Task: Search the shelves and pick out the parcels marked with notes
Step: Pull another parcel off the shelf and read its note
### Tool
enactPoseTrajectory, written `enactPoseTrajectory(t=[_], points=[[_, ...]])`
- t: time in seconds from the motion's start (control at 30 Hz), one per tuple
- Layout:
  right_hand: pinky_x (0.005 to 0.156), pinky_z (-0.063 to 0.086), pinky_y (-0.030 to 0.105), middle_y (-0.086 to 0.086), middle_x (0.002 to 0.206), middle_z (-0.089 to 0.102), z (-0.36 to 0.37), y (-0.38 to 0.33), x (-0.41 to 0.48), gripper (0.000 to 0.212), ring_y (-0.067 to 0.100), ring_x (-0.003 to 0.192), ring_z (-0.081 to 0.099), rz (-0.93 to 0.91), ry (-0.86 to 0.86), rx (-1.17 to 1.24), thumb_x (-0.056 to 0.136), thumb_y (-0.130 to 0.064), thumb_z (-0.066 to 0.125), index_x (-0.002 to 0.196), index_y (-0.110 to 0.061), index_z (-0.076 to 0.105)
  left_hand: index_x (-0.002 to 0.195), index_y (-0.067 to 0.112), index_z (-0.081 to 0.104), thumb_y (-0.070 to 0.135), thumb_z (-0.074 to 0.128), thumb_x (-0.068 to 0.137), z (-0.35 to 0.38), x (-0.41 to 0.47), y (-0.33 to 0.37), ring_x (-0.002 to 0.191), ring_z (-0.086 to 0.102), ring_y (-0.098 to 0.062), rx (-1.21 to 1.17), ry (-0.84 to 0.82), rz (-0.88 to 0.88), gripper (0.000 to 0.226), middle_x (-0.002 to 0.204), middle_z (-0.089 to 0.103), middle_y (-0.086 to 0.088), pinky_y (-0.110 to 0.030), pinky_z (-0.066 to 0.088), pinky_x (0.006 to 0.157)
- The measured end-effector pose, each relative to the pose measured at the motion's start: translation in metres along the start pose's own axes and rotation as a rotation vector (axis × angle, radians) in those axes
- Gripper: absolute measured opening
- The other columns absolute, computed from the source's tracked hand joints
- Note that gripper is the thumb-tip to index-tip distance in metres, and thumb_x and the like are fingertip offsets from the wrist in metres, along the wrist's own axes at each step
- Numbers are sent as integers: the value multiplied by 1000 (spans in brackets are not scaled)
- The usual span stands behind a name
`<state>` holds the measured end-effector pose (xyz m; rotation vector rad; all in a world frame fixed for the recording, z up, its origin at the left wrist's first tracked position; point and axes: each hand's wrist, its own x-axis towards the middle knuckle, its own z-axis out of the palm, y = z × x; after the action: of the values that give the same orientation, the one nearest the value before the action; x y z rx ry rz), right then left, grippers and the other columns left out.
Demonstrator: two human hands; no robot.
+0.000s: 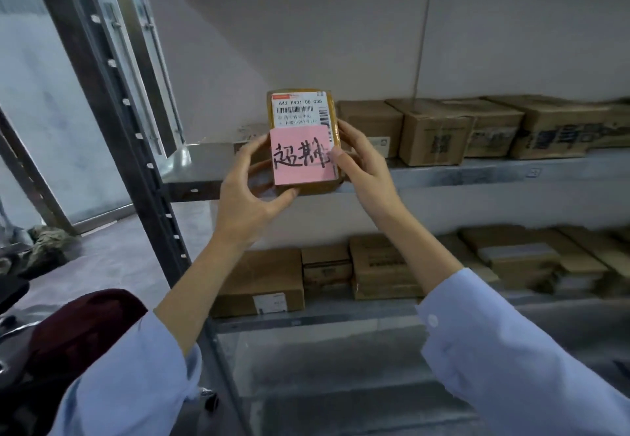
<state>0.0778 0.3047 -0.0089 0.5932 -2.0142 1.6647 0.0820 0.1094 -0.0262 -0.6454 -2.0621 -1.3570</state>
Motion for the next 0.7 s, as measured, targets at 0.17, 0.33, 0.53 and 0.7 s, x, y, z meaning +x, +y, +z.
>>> enactPoseTrajectory(t=[0.17, 0.33, 0.53, 0.7], points=[[102, 48, 51, 1, 141, 53, -8, -14, -66, 55, 18, 128, 53, 46, 132, -65, 94, -36, 56, 144, -18, 41, 141, 17, 40, 23, 83, 73, 11, -40, 16, 123, 51, -8, -87, -119, 10, 81, 139, 50, 2, -17, 46, 99], [95, 52, 32, -4, 136, 56, -38, -20, -157, 43, 8, 123, 56, 185, 302, -105, 98, -22, 56, 139, -17, 45, 141, 23, 41, 17, 84, 73, 48, -99, 35, 126, 48, -2, -229, -299, -50, 80, 139, 51, 10, -22, 45, 102], [95, 51, 30, -8, 132, 57, -80, -25, -271, 49, 8, 120, 57, 346, 574, -174, 90, -32, 58, 137, -23, 46, 141, 17, 44, 22, 84, 72, 118, -165, 66, 125, 47, 2, -332, -547, -18, 80, 139, 52, 4, -10, 37, 102], [102, 50, 41, -10, 136, 56, -134, -44, -353, 49, 12, 124, 55, 432, 753, -234, 91, -35, 59, 138, -26, 47, 140, 18, 44, 19, 85, 73, 181, -212, 116, 118, 49, 9, -454, -718, -11, 79, 138, 52, 5, 0, 38, 88]])
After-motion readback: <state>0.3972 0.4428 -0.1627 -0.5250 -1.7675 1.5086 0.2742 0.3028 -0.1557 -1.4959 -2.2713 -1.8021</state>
